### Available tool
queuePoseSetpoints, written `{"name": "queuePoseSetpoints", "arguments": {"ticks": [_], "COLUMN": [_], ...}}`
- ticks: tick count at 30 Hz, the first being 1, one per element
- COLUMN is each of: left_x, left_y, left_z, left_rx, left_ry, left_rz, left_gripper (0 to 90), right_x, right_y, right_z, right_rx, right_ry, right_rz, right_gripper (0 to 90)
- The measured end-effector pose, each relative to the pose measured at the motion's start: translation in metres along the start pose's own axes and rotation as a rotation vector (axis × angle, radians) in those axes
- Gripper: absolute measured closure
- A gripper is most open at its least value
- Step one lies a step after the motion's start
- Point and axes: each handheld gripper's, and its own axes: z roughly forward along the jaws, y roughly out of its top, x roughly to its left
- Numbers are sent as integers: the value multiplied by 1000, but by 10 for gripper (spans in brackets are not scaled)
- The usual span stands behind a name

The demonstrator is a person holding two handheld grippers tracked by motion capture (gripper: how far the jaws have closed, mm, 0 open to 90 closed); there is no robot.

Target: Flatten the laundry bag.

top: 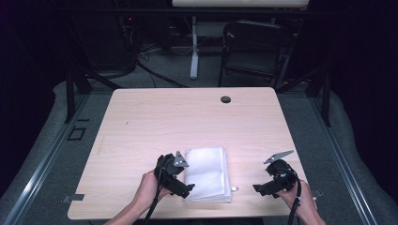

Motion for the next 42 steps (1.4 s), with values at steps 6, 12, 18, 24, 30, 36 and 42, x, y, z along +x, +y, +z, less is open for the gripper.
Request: {"name": "queuePoseSetpoints", "arguments": {"ticks": [6, 12, 18, 24, 30, 36, 42], "left_x": [-9, -22, -31, -40, -53, -60, -65], "left_y": [7, 14, 21, 26, 30, 33, 32], "left_z": [8, 18, 25, 33, 39, 51, 64], "left_rx": [19, 38, 44, 51, 58, 83, 111], "left_ry": [-47, -87, -107, -140, -152, -140, -130], "left_rz": [21, 81, 118, 147, 204, 237, 268], "left_gripper": [0, 0, 51, 105, 145, 228, 289], "right_x": [-1, -2, -2, -1, -3, 0, -1], "right_y": [2, 1, 1, -1, 1, 0, 2], "right_z": [0, 2, 2, 5, 2, 6, 4], "right_rx": [46, 62, 68, 29, 73, 26, 80], "right_ry": [-5, -1, -22, -9, -10, 4, -11], "right_rz": [-26, -30, -35, -9, -38, -2, -42], "right_gripper": [61, 61, 63, 67, 69, 70, 71]}}
